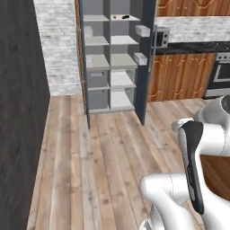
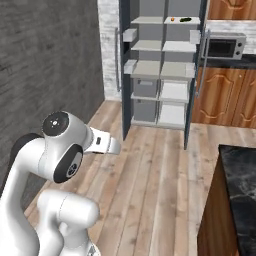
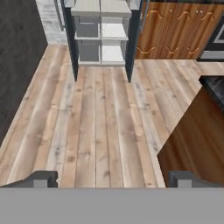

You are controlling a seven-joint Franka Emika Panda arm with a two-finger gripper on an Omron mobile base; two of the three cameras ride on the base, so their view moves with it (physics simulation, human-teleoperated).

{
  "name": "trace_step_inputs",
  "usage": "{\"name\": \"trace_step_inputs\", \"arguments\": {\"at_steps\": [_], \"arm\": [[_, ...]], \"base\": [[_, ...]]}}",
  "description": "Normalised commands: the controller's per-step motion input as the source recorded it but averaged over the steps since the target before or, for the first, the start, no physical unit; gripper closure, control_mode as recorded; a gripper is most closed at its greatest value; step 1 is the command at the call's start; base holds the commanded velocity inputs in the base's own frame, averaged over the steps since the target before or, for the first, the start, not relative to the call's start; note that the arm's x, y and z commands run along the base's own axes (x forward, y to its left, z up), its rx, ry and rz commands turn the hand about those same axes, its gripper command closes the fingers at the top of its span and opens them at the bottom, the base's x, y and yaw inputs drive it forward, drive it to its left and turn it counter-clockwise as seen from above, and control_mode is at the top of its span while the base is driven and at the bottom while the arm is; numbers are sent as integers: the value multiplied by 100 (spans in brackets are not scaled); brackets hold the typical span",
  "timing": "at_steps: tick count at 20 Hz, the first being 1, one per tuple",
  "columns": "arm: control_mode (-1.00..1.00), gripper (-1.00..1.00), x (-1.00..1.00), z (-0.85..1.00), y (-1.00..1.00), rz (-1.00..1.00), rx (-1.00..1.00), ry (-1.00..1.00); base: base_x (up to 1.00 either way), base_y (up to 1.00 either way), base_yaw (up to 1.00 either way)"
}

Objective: Gather the cucumber and carrot from the fridge and place them on a tray on the dining counter. Then gather the chicken drumstick and fish from the fridge and place them on the other tray.

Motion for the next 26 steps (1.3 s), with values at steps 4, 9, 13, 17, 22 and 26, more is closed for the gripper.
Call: {"name": "trace_step_inputs", "arguments": {"at_steps": [4,9,13,17,22,26], "arm": [[100,-100,0,0,0,0,0,0],[100,-100,0,0,0,0,0,0],[100,-100,0,0,0,0,0,0],[100,-100,0,0,0,0,0,0],[100,-100,0,0,0,0,0,0],[100,-100,0,0,0,0,0,0]], "base": [[100,-2,0],[99,-10,0],[100,-17,0],[85,-29,0],[66,-43,3],[74,-31,1]]}}
